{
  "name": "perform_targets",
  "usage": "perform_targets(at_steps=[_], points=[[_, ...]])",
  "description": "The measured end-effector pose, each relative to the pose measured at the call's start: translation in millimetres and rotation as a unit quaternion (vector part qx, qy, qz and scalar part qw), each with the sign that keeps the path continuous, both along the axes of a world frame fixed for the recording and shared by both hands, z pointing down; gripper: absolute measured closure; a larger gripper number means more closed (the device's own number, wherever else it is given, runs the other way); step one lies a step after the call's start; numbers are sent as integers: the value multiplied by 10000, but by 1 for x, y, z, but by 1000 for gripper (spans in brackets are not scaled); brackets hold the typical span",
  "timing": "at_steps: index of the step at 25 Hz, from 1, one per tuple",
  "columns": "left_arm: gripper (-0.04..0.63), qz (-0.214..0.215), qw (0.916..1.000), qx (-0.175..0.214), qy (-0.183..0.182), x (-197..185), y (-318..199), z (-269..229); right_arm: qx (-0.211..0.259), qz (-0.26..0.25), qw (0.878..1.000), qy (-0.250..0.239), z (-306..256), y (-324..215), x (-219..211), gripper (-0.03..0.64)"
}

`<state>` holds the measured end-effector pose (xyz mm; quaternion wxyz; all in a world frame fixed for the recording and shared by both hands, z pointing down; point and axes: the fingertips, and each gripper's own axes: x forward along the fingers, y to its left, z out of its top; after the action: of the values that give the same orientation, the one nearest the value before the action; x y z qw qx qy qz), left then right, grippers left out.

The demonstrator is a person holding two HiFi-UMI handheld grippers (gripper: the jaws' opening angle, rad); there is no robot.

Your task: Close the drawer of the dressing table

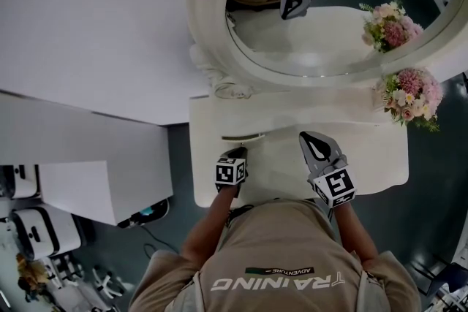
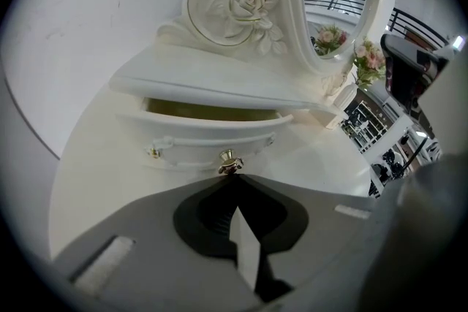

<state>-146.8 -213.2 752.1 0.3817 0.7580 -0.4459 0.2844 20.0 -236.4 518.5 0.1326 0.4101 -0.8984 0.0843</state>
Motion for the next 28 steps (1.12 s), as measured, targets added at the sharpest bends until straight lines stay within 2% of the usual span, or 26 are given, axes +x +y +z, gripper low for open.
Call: perform_targets(at_steps=[18,28], points=[[577,-27,9998,220,27,3,-33,-8,-14,-15,10000,58,-1,2,5,615],[577,105,9992,378,26,12,-15,-21,57,-56,10000,25,-3,12,8,615]])
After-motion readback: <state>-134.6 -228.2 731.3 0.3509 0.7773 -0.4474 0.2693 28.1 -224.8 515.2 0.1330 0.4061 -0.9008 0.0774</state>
